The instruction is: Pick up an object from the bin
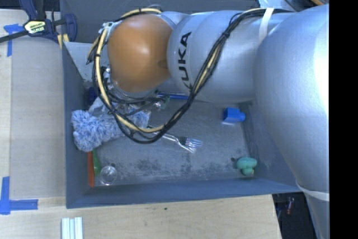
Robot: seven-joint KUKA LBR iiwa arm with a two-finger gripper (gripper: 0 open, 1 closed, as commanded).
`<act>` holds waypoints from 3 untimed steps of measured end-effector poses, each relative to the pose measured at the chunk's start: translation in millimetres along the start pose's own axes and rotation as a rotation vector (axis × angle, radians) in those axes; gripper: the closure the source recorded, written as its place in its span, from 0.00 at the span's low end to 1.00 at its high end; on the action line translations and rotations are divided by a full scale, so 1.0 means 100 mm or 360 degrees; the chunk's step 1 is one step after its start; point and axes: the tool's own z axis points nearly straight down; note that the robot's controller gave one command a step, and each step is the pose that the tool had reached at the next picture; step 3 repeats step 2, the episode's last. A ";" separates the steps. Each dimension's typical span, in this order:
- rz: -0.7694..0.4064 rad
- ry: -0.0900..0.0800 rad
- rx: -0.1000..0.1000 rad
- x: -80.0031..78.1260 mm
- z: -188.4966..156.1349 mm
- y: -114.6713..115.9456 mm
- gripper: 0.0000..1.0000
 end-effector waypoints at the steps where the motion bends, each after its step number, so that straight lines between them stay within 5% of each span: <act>1: 0.0007 -0.0010 0.0009 -0.01 -0.24 -0.02 1.00; 3: 0.0009 -0.0010 0.0007 -0.01 -0.40 -0.02 1.00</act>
Offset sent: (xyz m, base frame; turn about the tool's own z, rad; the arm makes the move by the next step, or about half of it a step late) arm 0.0020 0.0005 0.0511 0.0025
